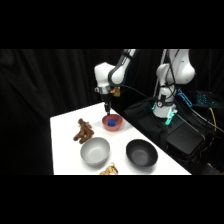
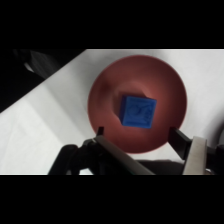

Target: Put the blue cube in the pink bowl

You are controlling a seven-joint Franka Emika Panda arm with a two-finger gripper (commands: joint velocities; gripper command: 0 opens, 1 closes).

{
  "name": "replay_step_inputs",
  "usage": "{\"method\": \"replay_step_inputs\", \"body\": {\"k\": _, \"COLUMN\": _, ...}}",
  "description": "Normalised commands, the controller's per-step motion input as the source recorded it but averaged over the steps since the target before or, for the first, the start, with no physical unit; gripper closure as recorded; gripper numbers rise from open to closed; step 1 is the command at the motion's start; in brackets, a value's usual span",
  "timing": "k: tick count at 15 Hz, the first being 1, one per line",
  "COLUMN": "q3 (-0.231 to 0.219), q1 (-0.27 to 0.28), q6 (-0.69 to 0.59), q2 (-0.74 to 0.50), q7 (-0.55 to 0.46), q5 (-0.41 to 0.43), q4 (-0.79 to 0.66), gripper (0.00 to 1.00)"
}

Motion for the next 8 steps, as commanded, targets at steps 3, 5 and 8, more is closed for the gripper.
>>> {"method": "replay_step_inputs", "body": {"k": 3, "q3": -0.032, "q1": -0.007, "q6": -0.54, "q2": -0.49, "q7": 0.11, "q5": -0.263, "q4": 0.12, "gripper": 0.0}}
{"method": "replay_step_inputs", "body": {"k": 5, "q3": 0.001, "q1": -0.03, "q6": -0.51, "q2": -0.37, "q7": 0.07, "q5": -0.187, "q4": 0.21, "gripper": 0.0}}
{"method": "replay_step_inputs", "body": {"k": 8, "q3": 0.011, "q1": -0.042, "q6": -0.48, "q2": -0.25, "q7": 0.04, "q5": -0.153, "q4": 0.29, "gripper": 0.0}}
